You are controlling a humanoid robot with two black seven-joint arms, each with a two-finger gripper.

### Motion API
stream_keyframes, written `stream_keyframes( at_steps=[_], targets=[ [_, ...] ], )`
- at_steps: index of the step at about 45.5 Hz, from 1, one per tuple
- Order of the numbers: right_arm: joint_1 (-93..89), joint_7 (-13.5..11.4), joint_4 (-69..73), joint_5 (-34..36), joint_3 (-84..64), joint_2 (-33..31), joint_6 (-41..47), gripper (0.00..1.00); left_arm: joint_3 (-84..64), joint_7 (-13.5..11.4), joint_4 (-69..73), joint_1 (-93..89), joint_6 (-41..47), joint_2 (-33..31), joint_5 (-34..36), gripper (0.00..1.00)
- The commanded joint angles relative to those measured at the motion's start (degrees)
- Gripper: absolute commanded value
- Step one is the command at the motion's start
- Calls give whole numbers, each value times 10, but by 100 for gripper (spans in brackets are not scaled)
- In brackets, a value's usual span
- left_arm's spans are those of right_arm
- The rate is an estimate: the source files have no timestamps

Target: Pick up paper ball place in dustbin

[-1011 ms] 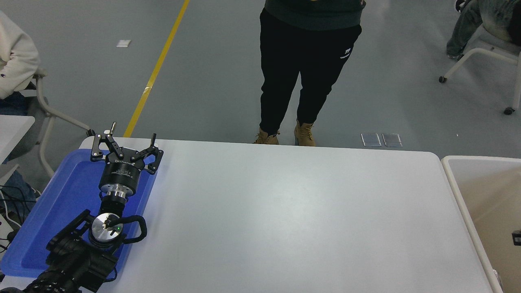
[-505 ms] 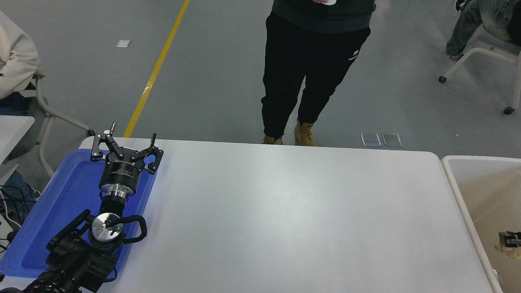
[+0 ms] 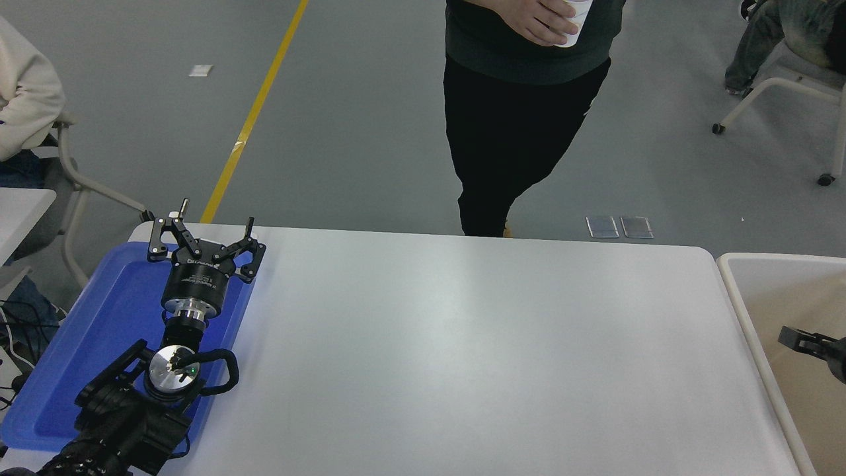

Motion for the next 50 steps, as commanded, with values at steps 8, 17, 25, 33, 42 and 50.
stream_keyframes(
  at_steps=[8,17,25,33,42,50],
  targets=[
    [-61,0,174,44,467,1,9,100,-1,0,0,0,0,0,0,100],
    [-66,0,219,178,503,10,22,100,-1,0,0,0,0,0,0,100],
    [-67,0,219,307,503,32,41,100,-1,-1,0,0,0,0,0,100],
    [-71,0,219,390,504,52,70,100,-1,-1,0,0,0,0,0,100],
    [-74,0,218,439,504,77,117,100,-1,-1,0,0,0,0,0,100],
    [-74,0,219,464,506,105,132,100,-1,-1,0,0,0,0,0,100]
  ],
)
